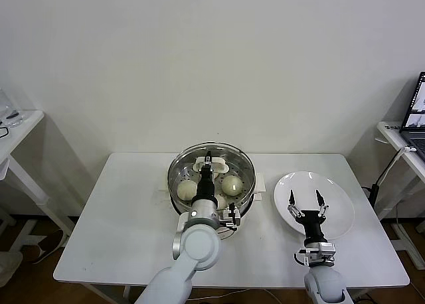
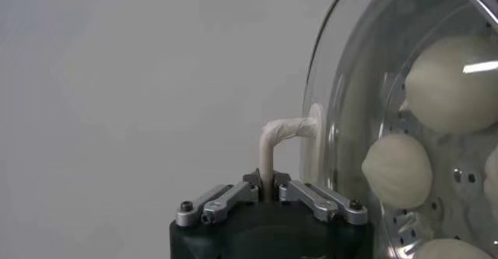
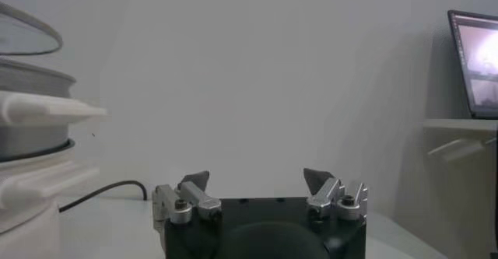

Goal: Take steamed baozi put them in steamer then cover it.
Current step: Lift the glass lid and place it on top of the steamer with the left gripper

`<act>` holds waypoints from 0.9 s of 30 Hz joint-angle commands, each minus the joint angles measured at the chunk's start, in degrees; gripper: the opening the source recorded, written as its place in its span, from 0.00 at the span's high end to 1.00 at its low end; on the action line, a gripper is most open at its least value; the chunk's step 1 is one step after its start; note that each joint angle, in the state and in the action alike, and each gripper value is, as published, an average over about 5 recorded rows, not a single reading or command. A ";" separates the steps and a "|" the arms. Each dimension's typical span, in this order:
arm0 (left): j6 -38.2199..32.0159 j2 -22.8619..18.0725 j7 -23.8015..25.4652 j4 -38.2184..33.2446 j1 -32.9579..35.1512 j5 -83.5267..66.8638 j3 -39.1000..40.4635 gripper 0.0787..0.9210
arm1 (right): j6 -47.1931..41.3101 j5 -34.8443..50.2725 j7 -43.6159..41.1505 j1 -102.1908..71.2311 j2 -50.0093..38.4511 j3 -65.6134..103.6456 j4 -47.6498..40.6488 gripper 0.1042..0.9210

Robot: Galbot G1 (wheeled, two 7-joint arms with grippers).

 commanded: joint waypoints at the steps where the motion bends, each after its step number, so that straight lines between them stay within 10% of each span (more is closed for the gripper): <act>1: 0.06 -0.60 1.15 1.35 -0.24 2.00 0.12 0.86 | 0.06 -0.10 -0.06 0.14 0.03 -0.02 -0.16 0.12; 27: 0.03 -1.60 -1.47 4.47 -0.36 1.78 -0.68 0.86 | 0.38 -0.45 -0.31 0.33 0.01 0.17 -0.73 0.12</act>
